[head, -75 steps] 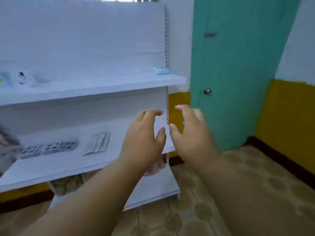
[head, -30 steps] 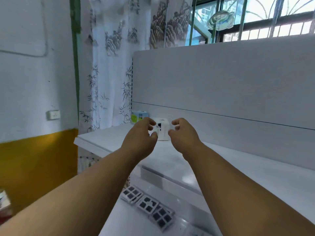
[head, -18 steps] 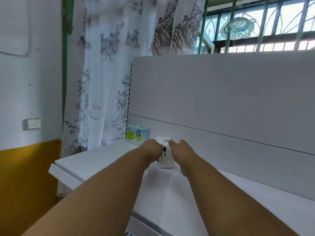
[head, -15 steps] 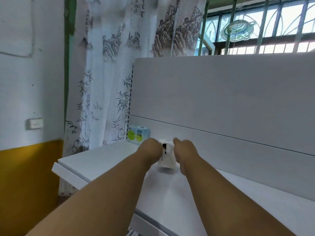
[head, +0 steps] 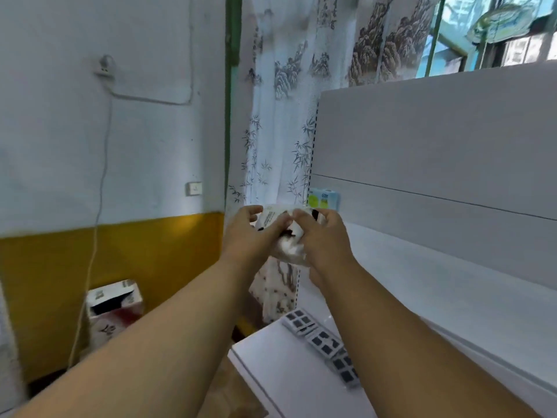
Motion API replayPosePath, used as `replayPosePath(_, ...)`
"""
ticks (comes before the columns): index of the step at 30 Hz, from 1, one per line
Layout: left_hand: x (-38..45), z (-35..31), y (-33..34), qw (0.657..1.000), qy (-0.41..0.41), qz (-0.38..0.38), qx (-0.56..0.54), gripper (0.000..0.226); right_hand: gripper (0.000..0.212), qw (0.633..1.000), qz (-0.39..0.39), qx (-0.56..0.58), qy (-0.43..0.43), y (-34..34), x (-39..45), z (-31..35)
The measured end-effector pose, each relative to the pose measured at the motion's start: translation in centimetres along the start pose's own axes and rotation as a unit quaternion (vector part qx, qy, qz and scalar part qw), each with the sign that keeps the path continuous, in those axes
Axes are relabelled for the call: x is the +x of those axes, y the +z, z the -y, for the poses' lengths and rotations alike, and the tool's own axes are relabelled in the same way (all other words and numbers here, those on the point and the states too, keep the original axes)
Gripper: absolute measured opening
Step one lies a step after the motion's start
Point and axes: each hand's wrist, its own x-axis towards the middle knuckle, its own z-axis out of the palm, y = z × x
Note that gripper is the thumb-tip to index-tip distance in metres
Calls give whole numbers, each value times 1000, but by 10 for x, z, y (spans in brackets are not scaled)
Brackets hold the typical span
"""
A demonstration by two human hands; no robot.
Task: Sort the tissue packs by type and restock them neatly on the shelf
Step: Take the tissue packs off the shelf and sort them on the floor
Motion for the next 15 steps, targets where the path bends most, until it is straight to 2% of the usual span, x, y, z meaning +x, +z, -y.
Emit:
replayPosePath(5, -49, 16, -99, 996, -43, -39, -72, 35, 34, 996, 92, -4, -7, 63, -82, 0)
replayPosePath(8, -87, 40, -159, 992, -10, -119, -27, 28, 28, 991, 126, -49, 6, 102, -130, -26)
replayPosePath(10, -117, 69, -206, 983, -11, -181, 11, 23, 32, 986, 138, -98, -5, 134, -166, -60)
replayPosePath(12, -153, 117, -256, 975, -60, -209, 44, 17, 41, 977, 147, -157, 9, 170, -212, -112)
replayPosePath(15, -220, 203, -323, 961, -180, -191, 90, 13, 42, 955, 174, -230, 63, 215, -291, -205)
